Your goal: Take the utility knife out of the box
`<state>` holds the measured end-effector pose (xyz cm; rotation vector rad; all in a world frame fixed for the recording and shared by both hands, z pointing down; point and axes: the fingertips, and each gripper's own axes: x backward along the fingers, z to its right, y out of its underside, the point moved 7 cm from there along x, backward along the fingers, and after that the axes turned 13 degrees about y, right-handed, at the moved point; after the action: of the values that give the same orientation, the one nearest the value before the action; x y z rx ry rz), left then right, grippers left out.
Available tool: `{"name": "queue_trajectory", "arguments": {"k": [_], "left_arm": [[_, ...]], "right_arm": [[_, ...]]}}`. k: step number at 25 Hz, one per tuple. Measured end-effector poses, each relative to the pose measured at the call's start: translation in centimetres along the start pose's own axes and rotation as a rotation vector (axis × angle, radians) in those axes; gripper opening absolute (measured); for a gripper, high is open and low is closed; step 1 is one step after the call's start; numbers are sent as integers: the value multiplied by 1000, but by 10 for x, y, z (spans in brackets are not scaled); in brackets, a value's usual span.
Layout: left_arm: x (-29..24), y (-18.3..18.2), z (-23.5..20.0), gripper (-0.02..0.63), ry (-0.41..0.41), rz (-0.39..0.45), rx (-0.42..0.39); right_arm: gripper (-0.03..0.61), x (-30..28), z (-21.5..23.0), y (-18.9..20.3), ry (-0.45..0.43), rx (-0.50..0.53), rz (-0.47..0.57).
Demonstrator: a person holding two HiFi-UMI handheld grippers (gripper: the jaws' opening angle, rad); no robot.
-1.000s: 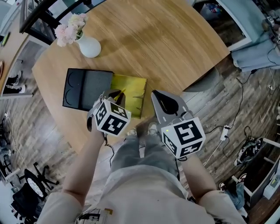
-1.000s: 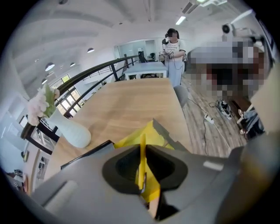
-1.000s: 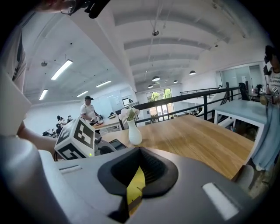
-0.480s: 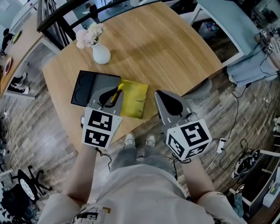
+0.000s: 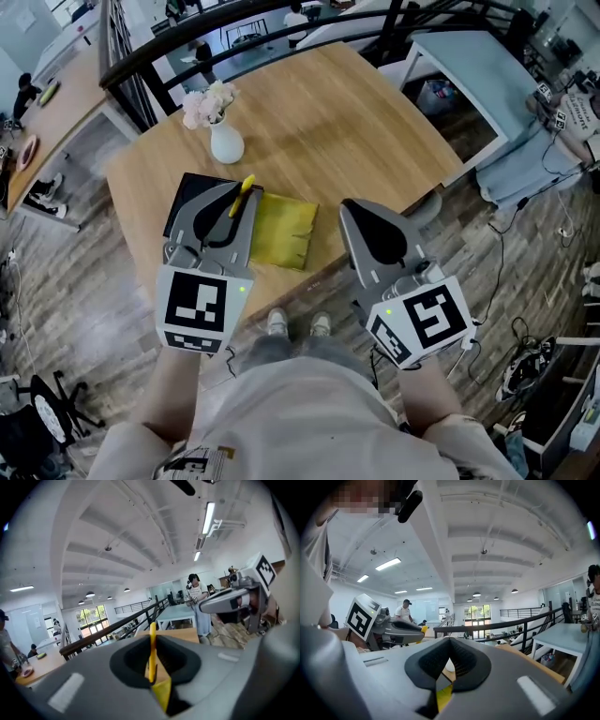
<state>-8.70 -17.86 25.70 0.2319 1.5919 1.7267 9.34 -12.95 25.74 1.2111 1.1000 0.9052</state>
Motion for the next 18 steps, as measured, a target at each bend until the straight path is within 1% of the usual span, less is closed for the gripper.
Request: {"name": "queue_trajectory", "arguments": {"k": [3, 9, 11, 16, 18], "left_arm": [[17, -19, 2, 35, -19, 60, -28], [52, -49, -2, 32, -65, 174, -8], [64, -56, -4, 29, -86, 206, -15], [82, -65, -2, 28, -133, 249, -86], [86, -65, 0, 28, -141, 256, -100]], "right_arm": [[0, 10, -4, -22, -2, 6, 51], [0, 25, -13, -59, -18, 16, 140], [0, 30, -15, -67, -18, 20, 163], [0, 42, -21, -77, -28, 47, 193], [0, 44, -24, -77, -31, 57, 196]]}}
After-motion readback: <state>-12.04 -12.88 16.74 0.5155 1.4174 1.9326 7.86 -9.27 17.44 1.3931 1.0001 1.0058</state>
